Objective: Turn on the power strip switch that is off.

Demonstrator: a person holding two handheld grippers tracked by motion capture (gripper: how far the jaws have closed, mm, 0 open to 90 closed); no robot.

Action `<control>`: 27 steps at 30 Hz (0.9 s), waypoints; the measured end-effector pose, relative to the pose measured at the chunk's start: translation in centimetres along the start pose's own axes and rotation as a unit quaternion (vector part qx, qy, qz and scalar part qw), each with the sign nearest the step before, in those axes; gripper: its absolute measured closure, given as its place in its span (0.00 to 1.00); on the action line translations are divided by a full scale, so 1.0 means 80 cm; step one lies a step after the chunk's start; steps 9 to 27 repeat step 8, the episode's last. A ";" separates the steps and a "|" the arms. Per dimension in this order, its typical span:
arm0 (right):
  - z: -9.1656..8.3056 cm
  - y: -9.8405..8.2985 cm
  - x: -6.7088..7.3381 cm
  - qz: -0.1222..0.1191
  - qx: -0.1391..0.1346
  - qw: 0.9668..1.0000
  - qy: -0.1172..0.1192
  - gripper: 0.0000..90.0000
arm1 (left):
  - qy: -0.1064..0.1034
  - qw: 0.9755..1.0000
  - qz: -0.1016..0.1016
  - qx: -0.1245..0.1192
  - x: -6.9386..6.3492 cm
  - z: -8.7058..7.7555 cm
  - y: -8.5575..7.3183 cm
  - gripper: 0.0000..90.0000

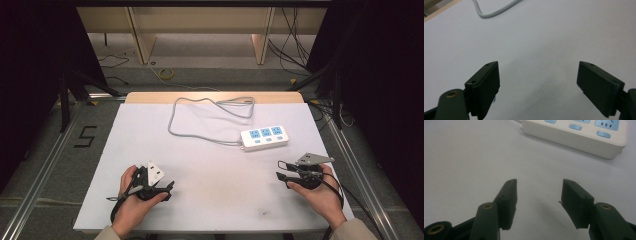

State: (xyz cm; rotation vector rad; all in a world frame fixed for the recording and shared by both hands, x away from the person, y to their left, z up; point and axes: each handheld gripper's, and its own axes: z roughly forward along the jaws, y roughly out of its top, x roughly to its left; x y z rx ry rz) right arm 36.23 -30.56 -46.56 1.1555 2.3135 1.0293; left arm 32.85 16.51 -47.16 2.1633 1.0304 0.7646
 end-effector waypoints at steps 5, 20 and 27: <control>-0.001 0.001 0.001 0.004 -0.007 1.000 -0.001 0.51 | -0.012 1.000 -0.009 -0.001 -0.001 0.001 0.001 0.21; 0.000 -0.001 0.001 0.005 -0.006 1.000 0.000 0.50 | -0.032 0.999 -0.024 -0.008 -0.004 0.000 0.003 0.22; 0.000 -0.001 0.001 0.005 -0.006 1.000 0.000 0.50 | -0.032 0.999 -0.024 -0.008 -0.004 0.000 0.003 0.22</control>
